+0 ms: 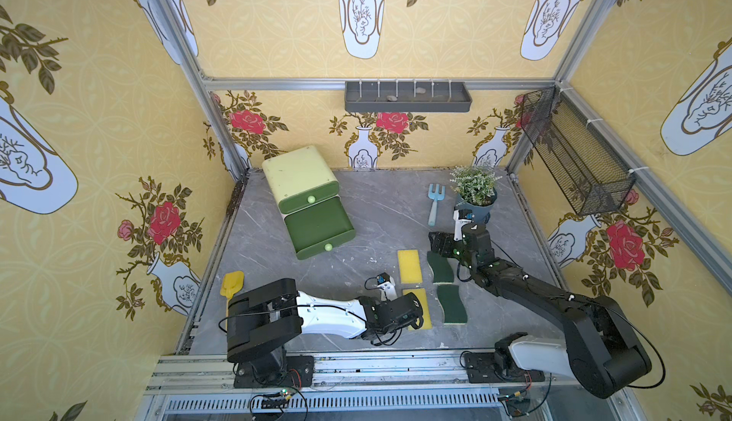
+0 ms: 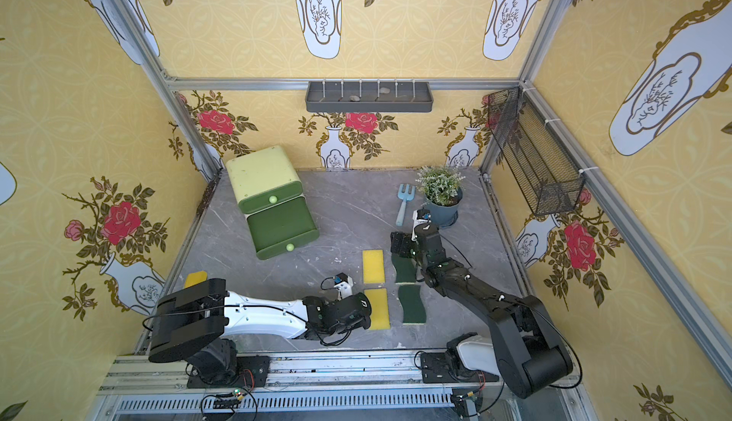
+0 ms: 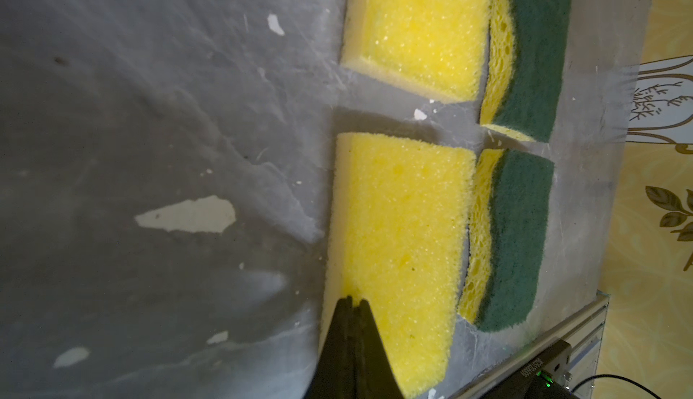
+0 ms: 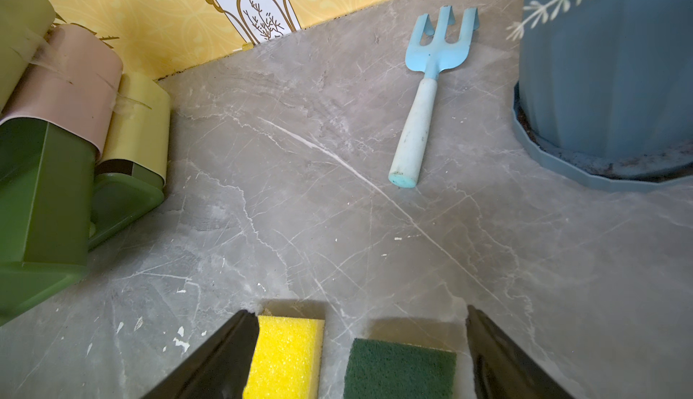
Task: Take the sponge out of the drawer
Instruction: Place the sponge at the center of the board.
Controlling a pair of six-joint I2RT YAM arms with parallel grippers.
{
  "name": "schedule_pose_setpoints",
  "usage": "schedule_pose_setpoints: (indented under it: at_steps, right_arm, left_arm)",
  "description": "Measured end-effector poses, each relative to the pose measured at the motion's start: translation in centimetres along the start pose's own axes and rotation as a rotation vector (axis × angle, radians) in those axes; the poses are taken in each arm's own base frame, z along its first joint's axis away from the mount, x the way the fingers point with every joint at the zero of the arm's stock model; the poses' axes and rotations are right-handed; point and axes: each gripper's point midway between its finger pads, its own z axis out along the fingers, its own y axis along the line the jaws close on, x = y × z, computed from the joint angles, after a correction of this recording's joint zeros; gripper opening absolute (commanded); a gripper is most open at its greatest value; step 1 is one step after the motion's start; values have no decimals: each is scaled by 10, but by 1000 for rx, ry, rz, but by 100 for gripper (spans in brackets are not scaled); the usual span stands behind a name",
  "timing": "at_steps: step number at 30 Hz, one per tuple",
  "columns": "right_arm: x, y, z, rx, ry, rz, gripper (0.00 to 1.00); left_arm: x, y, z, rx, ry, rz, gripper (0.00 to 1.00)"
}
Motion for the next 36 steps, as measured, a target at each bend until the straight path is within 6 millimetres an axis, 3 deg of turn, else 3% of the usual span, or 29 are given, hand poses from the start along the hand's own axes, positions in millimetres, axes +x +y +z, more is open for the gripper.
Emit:
schedule_pose_setpoints:
  at_steps: [11, 15, 28, 36]
  right_arm:
    - [-3, 0, 1, -6, -11, 10, 89]
    - [-3, -1, 1, -5, -10, 12, 89]
    - [-2, -2, 2, -9, -2, 21, 89]
    - [-1, -1, 2, -17, 2, 23, 89]
  left_arm:
    - [0, 2, -1, 2, 2, -1, 0]
    - [0, 3, -3, -4, 2, 1, 11]
    - [-7, 4, -11, -15, -22, -2, 31]
    - [-35, -8, -48, 12, -128, -6, 49]
